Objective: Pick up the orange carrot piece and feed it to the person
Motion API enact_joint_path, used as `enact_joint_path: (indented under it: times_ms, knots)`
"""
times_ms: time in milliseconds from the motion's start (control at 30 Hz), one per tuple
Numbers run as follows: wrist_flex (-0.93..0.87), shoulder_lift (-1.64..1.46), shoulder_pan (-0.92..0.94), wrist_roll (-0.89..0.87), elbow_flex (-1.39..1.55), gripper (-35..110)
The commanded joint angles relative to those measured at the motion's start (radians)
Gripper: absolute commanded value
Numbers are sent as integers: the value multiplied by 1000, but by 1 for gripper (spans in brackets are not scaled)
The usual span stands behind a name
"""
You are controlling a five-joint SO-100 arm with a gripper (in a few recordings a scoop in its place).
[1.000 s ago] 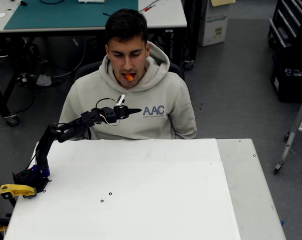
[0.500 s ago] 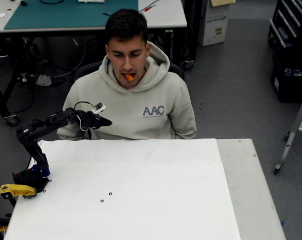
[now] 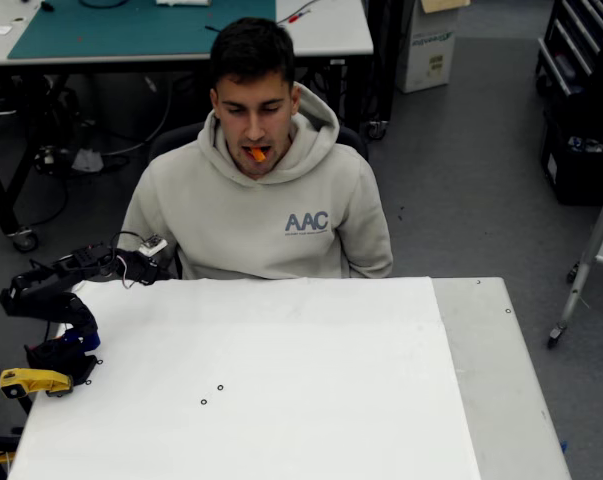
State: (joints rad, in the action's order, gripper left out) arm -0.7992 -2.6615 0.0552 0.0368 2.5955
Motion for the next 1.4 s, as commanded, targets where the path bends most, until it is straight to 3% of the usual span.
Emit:
enact_joint_path:
  times_ms: [0, 233, 567, 733, 1367]
  knots:
    - [-12, -173, -40, 11, 130, -1]
    - [-23, -347, -58, 11, 327, 0]
    - [-284, -554, -60, 17, 360, -1]
    - [-304, -673, -60, 23, 360, -1]
    - [-305, -676, -55, 11, 360, 0]
